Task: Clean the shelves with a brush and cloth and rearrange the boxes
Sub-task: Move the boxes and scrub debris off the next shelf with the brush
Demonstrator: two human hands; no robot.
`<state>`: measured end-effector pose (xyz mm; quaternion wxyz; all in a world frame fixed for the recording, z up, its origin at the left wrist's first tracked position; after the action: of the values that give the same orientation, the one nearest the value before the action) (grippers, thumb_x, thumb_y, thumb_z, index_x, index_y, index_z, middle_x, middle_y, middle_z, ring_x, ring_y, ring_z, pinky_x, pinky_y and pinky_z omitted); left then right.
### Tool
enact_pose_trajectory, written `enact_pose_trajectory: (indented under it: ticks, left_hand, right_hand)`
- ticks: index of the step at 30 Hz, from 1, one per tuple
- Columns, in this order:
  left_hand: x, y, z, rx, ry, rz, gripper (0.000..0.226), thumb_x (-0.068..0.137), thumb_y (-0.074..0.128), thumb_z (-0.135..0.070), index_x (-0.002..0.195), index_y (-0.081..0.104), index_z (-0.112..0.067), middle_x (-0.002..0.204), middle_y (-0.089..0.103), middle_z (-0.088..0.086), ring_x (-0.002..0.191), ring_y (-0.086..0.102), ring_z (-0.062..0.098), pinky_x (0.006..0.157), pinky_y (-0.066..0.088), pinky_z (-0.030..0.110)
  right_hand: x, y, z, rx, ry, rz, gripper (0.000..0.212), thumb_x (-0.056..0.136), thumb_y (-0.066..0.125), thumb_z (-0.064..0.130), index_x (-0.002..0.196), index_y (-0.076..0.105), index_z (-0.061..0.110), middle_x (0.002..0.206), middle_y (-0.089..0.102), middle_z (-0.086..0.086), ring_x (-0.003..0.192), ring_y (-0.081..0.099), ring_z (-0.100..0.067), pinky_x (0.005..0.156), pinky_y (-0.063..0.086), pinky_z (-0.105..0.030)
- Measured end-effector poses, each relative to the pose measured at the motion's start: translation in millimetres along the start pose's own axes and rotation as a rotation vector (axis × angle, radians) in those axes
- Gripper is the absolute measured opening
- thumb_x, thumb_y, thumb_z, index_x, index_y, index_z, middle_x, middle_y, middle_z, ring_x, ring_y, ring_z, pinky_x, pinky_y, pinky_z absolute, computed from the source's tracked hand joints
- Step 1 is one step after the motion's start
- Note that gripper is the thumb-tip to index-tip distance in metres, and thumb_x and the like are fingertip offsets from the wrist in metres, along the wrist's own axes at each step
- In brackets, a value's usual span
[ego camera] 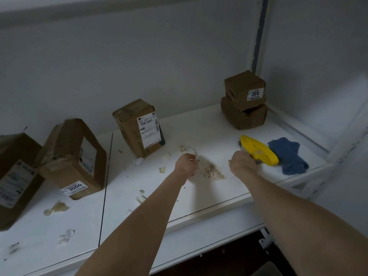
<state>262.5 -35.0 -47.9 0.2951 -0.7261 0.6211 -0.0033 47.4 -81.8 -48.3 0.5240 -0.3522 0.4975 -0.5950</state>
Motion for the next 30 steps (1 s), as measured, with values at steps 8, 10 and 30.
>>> enact_pose_trajectory:
  ticks: [8,10,30]
  left_hand:
    - [1.1,-4.2,0.9,-0.002,0.010,-0.017,0.039,0.093,0.043,-0.005,0.130,0.052,-0.007,0.124,0.057,0.022,0.082,0.055,0.026,0.081,0.051,0.034]
    - [-0.2,-4.4,-2.7,-0.008,0.019,-0.020,0.038,0.093,0.043,-0.006,0.130,0.052,-0.008,0.123,0.057,0.020,0.084,0.055,0.025,0.084,0.052,0.035]
    - [-17.6,7.8,-20.3,-0.024,0.107,-0.009,0.022,0.084,0.063,-0.002,0.065,0.066,-0.012,0.059,0.065,0.004,0.053,0.062,0.015,0.075,0.060,0.034]
  right_hand:
    - [2.7,10.1,-0.6,0.108,0.044,0.153,0.027,0.097,0.048,0.021,0.108,0.061,0.001,0.119,0.063,-0.016,0.109,0.058,-0.031,0.069,0.040,-0.029]
    - [5.3,1.9,-1.6,0.210,0.095,0.153,0.029,0.099,0.046,0.022,0.112,0.059,-0.001,0.122,0.061,-0.019,0.112,0.057,-0.033,0.074,0.043,-0.034]
    - [-29.8,-22.2,36.2,0.751,-0.104,0.231,0.016,0.083,0.062,-0.003,0.089,0.067,0.011,0.091,0.067,-0.012,0.082,0.065,-0.024,0.075,0.056,-0.032]
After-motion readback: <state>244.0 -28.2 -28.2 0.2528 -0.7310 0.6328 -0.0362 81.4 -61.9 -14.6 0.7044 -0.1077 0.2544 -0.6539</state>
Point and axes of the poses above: each hand's wrist, its own x-axis towards the middle knuckle, its own y-axis out of the palm, z = x × y, the point moved 10 cm from there along x, towards the middle knuckle
